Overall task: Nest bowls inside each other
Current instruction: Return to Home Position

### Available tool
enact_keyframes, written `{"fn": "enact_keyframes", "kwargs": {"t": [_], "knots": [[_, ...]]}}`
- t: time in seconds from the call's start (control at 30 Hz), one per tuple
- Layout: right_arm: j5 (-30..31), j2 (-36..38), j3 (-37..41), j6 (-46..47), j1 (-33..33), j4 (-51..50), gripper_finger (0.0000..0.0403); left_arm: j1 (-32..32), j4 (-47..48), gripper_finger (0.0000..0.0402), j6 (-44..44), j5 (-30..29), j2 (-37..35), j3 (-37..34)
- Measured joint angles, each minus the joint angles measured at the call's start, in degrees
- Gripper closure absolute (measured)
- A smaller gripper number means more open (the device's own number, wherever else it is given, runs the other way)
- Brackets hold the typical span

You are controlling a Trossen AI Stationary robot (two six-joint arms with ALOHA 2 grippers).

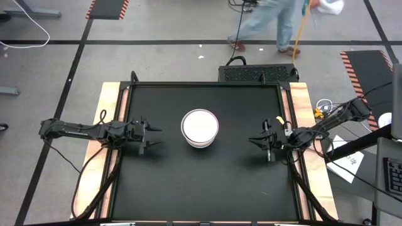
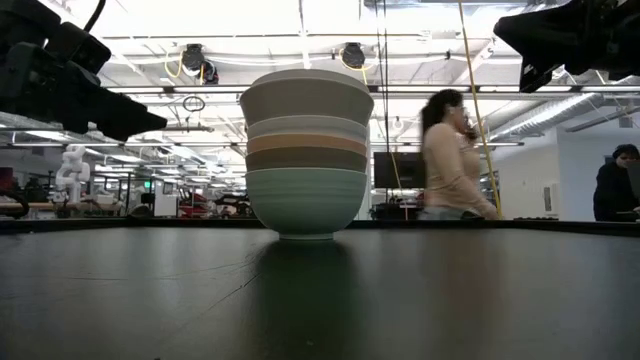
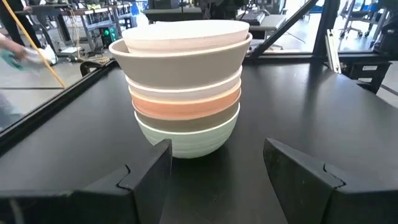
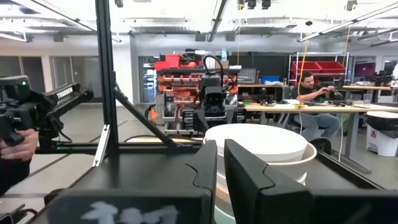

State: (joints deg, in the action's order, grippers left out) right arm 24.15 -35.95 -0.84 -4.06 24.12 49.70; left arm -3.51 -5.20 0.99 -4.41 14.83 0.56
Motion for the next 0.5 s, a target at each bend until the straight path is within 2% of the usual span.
{"fn": "enact_keyframes", "kwargs": {"t": [0.37,0.5], "knots": [[0.3,8.9,0.0,0.3,0.0,-9.9,0.0383,0.0,-0.8,0.0149,0.4,0.0,0.1,0.0],[2.3,11.0,0.0,0.8,0.0,-13.4,0.0383,0.0,-0.3,0.0149,0.2,0.1,0.1,0.0]]}}
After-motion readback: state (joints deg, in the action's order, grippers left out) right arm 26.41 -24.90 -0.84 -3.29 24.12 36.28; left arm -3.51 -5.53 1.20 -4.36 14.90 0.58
